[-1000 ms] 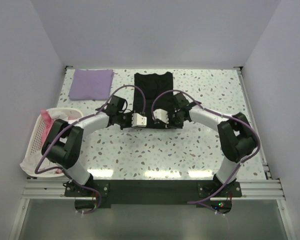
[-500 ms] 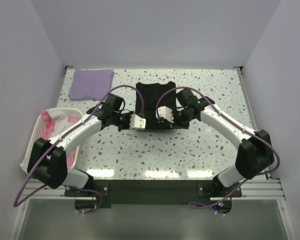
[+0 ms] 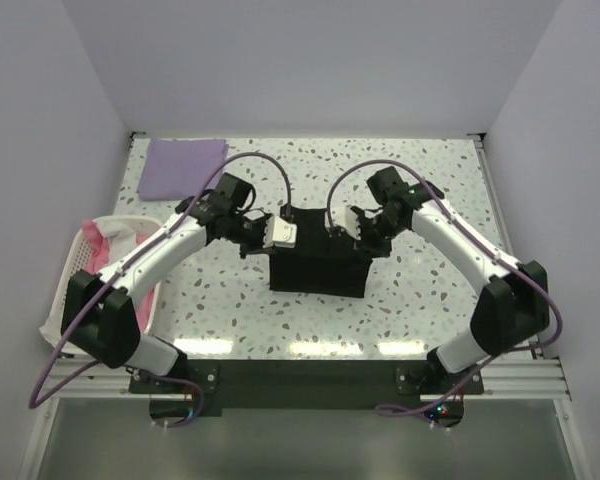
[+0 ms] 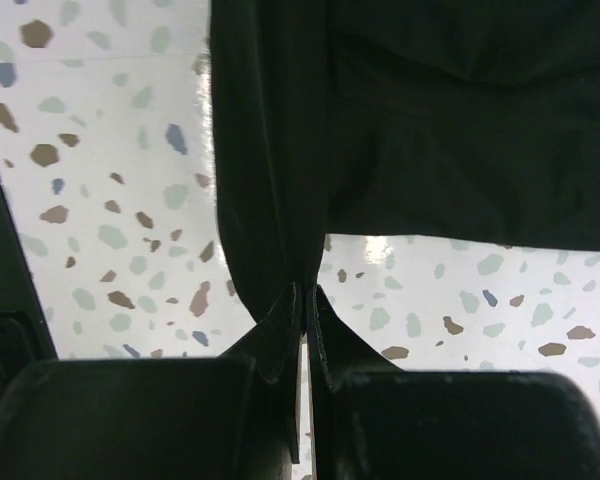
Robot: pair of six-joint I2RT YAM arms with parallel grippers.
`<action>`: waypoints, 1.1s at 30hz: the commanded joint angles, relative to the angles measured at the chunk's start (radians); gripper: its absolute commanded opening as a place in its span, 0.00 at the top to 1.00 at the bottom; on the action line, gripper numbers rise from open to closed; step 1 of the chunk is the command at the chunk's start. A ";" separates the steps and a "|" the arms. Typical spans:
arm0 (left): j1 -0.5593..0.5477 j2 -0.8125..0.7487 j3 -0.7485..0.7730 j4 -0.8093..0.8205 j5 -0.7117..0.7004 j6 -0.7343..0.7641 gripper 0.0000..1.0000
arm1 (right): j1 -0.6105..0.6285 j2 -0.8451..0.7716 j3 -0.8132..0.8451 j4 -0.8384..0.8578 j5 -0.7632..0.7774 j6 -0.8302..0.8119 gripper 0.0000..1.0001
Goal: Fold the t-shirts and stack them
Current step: Fold the tshirt
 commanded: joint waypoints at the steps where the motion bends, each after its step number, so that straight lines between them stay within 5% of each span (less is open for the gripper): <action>1: 0.045 0.107 0.101 0.042 -0.002 -0.024 1.00 | -0.064 0.113 0.087 -0.009 -0.017 -0.061 1.00; 13: 0.134 0.556 0.355 0.159 0.001 -0.069 0.99 | -0.127 0.495 0.310 0.093 -0.004 -0.058 1.00; 19: 0.130 0.638 0.356 0.197 0.012 -0.167 0.98 | -0.125 0.584 0.275 0.220 0.027 -0.009 1.00; 25: 0.128 0.559 0.180 0.214 0.012 -0.201 0.98 | -0.101 0.569 0.149 0.277 0.022 0.039 1.00; 33: 0.122 0.328 -0.072 0.165 0.079 -0.202 0.98 | -0.030 0.346 -0.096 0.292 -0.054 0.151 0.99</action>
